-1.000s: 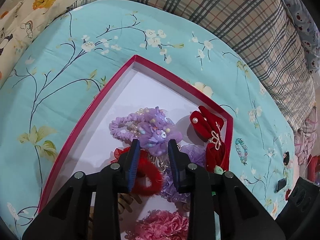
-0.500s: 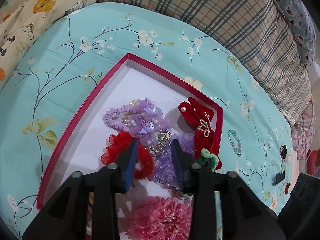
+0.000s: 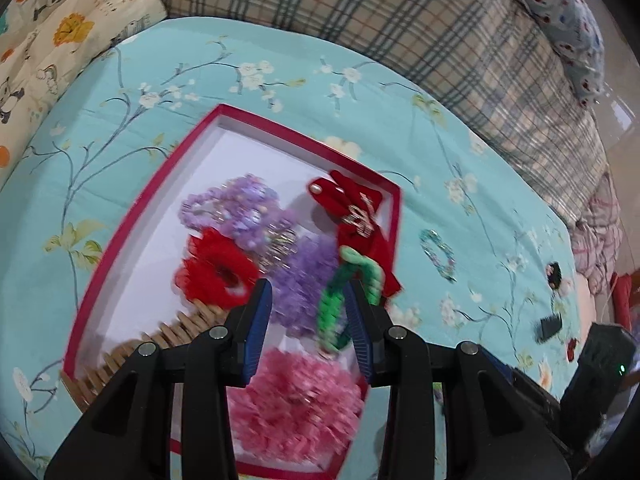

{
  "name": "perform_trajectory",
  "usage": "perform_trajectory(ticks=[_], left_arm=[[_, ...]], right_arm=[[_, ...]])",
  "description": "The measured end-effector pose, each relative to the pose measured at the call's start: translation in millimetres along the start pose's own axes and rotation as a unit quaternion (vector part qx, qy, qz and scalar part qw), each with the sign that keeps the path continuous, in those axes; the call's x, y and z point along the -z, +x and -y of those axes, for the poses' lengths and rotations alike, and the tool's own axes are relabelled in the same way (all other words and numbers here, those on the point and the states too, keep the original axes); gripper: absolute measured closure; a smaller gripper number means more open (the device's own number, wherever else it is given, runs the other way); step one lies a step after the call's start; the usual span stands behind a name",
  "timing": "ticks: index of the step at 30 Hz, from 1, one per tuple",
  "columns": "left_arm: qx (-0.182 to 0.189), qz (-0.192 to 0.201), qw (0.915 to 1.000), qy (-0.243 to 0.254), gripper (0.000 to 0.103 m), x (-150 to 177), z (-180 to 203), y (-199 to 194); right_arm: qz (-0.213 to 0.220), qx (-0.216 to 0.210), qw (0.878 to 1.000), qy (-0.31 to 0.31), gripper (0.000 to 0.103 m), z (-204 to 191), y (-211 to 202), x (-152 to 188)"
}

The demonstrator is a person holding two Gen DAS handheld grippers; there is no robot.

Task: Organize jewelry
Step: 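Move both open grippers toward the beaded bracelet and pink beaded hair tie, then grasp the pink beaded ball hair tie with the right gripper while the left grasps the beaded bracelet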

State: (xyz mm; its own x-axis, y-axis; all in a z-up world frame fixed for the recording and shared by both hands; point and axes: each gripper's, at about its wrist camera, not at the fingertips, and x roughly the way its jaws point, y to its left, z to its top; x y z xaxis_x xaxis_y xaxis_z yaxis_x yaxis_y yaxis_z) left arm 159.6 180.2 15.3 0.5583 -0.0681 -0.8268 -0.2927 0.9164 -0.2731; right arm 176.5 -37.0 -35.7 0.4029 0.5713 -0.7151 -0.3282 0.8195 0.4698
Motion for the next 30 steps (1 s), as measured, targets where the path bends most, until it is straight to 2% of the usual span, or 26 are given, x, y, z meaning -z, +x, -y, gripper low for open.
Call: perform_trajectory(ticks=[8,16,21,23,25,30], left_arm=[[0.013,-0.006,0.9996,0.025,0.068,9,24,-4],[0.023,-0.014,0.9983,0.052,0.068,12,54,1],[0.031,-0.023,0.9966,0.073,0.068,15,75,10],[0.033,-0.029,0.9957,0.082,0.067,15,83,15],[0.034,-0.03,0.9949,0.091,0.06,15,92,20],[0.035,-0.039,0.9923,0.112,0.06,15,115,37]], right_arm=[[0.007,0.036,0.999,0.028,0.066,47,-22,8],[0.005,0.053,0.997,0.051,0.066,79,-29,15],[-0.009,0.052,0.998,0.045,0.064,82,-24,20],[-0.02,0.054,0.998,0.032,0.052,81,-19,23],[-0.032,0.062,0.997,0.022,0.052,81,-12,27],[-0.05,0.07,0.996,-0.002,0.054,80,-2,32]])
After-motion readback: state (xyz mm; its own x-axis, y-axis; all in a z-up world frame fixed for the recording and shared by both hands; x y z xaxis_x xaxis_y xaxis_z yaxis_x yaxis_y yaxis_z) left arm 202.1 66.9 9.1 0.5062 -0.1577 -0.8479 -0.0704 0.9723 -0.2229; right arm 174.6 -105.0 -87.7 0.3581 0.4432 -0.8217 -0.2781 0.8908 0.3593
